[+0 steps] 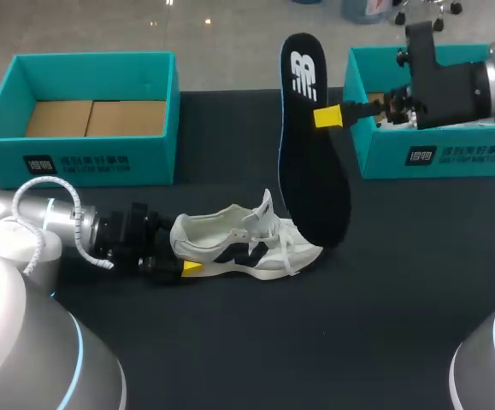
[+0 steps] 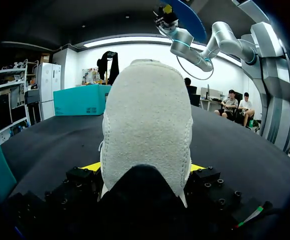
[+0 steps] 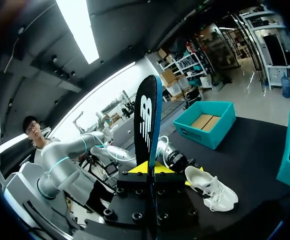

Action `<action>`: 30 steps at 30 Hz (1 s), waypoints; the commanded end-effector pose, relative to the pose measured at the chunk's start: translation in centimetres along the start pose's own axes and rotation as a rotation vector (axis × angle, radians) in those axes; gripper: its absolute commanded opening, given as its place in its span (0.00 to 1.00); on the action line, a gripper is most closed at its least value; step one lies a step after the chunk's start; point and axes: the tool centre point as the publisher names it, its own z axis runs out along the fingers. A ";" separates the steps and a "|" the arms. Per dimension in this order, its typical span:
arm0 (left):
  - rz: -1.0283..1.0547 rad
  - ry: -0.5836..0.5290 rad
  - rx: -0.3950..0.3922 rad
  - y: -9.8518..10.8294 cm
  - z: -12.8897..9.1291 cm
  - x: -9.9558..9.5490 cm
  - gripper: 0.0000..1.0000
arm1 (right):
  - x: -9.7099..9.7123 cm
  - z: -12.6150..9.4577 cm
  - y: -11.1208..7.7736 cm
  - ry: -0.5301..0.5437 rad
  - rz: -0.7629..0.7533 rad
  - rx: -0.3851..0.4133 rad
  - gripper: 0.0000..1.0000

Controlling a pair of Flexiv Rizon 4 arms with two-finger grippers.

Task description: Take the shoe out of the shoebox, open the shoe tongue, remove and reinsert the insole, then place the shoe into the shoebox

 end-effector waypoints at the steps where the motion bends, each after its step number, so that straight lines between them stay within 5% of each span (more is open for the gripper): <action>1: 0.001 -0.003 -0.001 0.2 0.1 0.0 0.00 | 1.2 -1.7 -1.5 -0.023 0.006 -0.014 0.00; 30: 0.001 -0.003 -0.001 0.2 0.1 0.0 0.00 | 3.2 0.5 -2.2 0.006 0.029 0.001 0.00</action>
